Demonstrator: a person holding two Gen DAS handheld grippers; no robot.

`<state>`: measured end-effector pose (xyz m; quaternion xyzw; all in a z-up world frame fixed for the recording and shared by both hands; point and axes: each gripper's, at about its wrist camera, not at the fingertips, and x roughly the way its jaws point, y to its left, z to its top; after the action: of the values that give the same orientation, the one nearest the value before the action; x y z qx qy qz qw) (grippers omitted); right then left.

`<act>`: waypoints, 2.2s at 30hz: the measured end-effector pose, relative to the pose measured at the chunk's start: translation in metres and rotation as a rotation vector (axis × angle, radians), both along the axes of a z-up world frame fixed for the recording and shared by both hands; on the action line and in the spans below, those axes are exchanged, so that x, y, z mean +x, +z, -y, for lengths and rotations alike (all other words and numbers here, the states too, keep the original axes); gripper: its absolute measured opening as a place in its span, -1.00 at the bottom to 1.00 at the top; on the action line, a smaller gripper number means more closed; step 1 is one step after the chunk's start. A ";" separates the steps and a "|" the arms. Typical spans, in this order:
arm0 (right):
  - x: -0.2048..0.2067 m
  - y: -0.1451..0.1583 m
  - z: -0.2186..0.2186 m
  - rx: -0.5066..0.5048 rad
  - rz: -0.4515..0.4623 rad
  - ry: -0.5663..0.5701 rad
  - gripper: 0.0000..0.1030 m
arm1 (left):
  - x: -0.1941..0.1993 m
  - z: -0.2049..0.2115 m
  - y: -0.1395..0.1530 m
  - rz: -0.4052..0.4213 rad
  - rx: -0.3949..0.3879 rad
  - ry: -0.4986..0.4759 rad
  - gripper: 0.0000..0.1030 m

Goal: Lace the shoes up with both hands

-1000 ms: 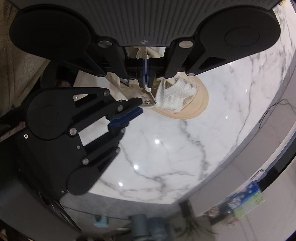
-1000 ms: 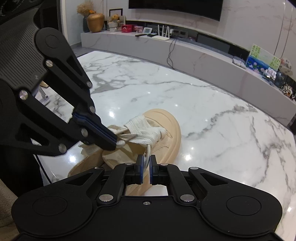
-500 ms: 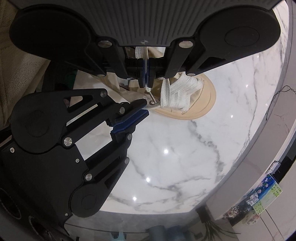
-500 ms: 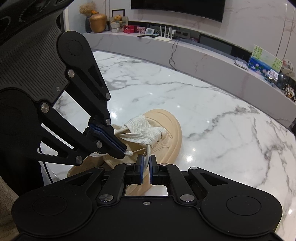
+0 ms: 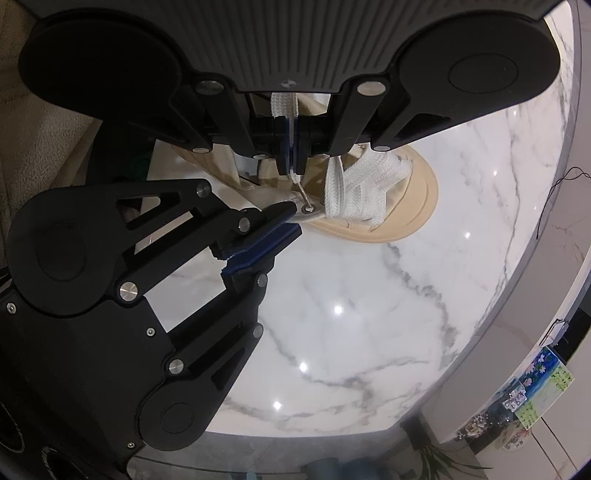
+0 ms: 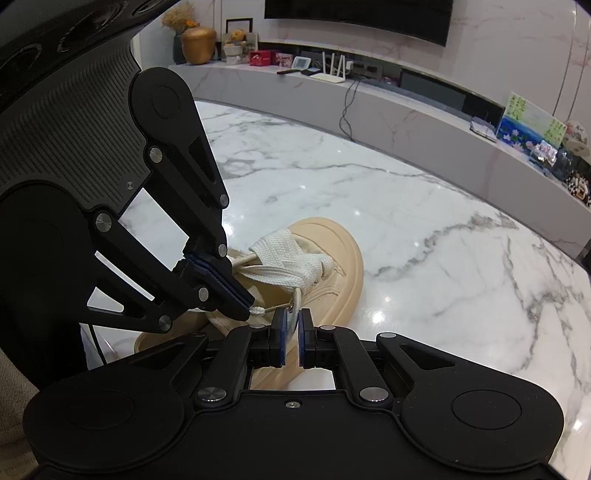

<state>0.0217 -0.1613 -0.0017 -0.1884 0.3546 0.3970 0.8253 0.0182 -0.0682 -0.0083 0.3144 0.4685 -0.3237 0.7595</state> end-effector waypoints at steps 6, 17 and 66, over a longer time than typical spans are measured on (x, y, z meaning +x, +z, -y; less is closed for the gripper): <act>0.001 -0.001 0.003 -0.002 0.003 0.004 -0.92 | 0.002 0.000 0.003 0.015 -0.001 0.009 -0.98; 0.000 0.009 0.012 -0.006 0.042 0.051 -0.92 | 0.008 0.002 0.009 0.045 -0.027 0.042 -0.98; -0.005 -0.017 0.007 -0.301 0.220 0.235 -0.99 | -0.004 -0.003 0.028 0.108 -0.116 0.223 -0.94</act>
<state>0.0169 -0.1687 -0.0189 -0.3918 0.2932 0.4101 0.7696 0.0142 -0.0647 0.0200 0.2330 0.4394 -0.2462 0.8319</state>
